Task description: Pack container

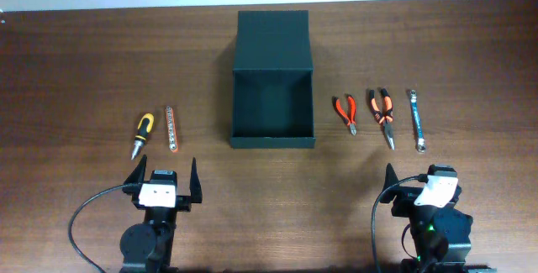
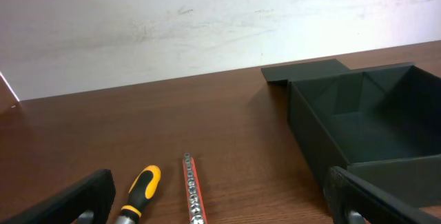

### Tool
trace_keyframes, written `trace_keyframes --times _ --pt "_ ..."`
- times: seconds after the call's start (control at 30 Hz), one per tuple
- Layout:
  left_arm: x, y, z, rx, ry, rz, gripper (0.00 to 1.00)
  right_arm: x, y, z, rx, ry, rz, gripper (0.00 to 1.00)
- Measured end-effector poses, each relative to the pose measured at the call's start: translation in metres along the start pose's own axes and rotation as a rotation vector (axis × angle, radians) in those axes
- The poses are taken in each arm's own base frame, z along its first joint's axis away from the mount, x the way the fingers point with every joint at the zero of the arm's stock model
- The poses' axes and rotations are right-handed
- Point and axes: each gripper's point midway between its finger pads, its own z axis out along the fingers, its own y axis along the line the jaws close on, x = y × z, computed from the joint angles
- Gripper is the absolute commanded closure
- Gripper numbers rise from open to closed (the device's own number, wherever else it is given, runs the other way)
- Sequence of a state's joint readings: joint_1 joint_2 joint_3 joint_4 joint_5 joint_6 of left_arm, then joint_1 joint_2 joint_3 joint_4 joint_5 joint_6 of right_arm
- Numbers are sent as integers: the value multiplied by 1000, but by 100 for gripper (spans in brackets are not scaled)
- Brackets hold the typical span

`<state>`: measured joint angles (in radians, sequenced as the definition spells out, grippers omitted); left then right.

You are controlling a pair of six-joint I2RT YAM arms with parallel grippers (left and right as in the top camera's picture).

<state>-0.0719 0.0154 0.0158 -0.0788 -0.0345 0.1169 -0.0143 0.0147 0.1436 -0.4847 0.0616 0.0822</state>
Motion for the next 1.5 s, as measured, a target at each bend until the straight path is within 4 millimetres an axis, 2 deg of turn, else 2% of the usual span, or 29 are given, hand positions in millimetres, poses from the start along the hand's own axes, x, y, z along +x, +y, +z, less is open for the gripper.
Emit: trace_keyframes --times 0.6,0.73,0.9,0.97,1.07,1.2,1.37,1.5 --pt "0 0 0 0 -2 -1 1 0 0 0 0 0 0 1" --pt "-10 2 0 -7 -39 -20 1 -2 2 0 -13 -7 0 1" --pt "-25 13 -5 -61 -35 -110 1 -9 10 -2 -56 -28 1 1" --pt "-35 17 -7 -76 -15 -142 1 -20 14 -7 -77 -44 1 1" --pt "-59 26 -8 -107 12 -167 1 -47 18 -17 -95 -58 1 1" --pt "-90 38 2 -158 89 -177 1 -72 21 -24 -91 42 0 1" --pt "-103 48 37 -182 304 -165 1 -108 22 -11 -58 256 -23 1" --pt "-108 48 76 -117 434 -196 1 -161 26 10 -50 317 -62 1"
